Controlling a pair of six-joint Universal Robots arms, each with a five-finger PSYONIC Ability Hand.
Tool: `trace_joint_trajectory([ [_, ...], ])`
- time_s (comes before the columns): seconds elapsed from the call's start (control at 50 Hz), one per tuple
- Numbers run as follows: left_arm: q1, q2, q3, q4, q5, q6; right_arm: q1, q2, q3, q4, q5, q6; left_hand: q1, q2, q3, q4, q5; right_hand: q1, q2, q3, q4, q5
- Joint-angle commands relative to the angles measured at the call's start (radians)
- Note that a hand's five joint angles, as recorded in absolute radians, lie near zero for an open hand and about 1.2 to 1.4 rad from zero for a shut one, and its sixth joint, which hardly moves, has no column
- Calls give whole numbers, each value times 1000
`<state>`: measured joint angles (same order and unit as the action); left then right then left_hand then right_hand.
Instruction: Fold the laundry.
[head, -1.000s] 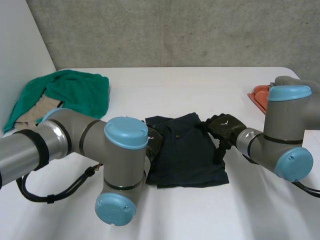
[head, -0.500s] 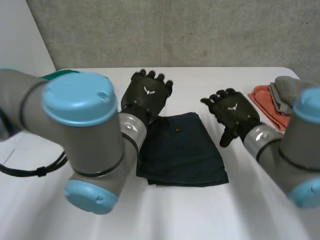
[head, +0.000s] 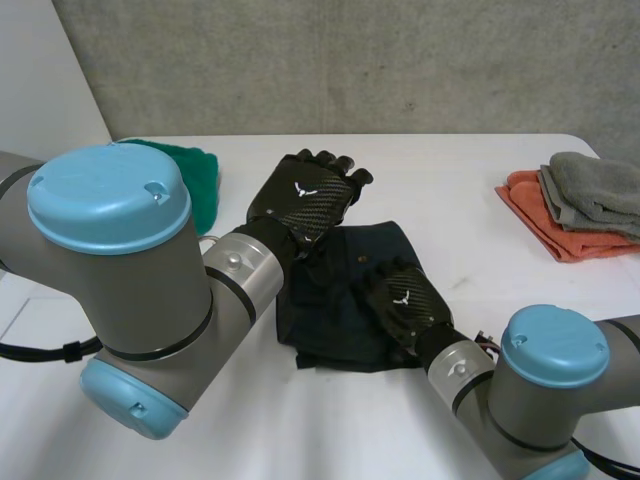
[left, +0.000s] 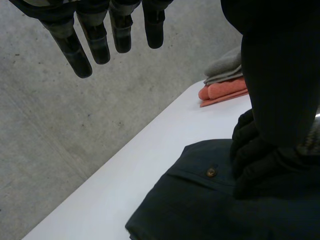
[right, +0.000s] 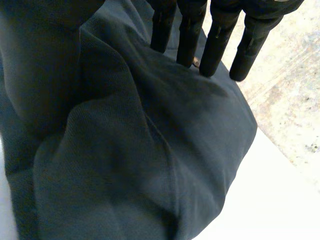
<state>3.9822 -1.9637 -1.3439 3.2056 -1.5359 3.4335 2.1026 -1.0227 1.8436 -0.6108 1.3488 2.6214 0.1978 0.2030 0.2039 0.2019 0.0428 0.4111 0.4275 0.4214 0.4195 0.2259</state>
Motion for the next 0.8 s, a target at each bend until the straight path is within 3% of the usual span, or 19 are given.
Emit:
trace_joint_trajectory([
  [0.02,2,0,0,0,-1,1,-3,21,-38,-17,0,-24,13,8,7,9,-7,211,195,201,203,222],
  [0.18,0,3,-1,0,-3,1,-1,35,-84,-14,-3,-21,13,8,7,9,-7,275,259,265,267,286],
  [0.28,-2,5,-4,0,-4,0,-1,70,-130,-4,0,-21,13,8,7,9,-7,595,578,585,586,605],
  [0.32,-2,6,-7,0,-3,0,-1,76,-151,-3,1,-20,13,8,7,9,-7,983,966,972,974,993],
  [0.5,-2,17,-3,3,-1,1,-16,59,-216,0,21,-18,7,2,1,3,-13,985,969,975,977,996],
  [0.6,-6,37,11,7,2,1,-84,27,-273,0,7,-21,-2,-7,-8,-6,-21,985,969,975,977,996],
  [0.8,-26,78,39,49,103,1,-256,26,-503,-13,-146,-7,-8,-13,-14,-12,-27,985,969,975,977,996],
])
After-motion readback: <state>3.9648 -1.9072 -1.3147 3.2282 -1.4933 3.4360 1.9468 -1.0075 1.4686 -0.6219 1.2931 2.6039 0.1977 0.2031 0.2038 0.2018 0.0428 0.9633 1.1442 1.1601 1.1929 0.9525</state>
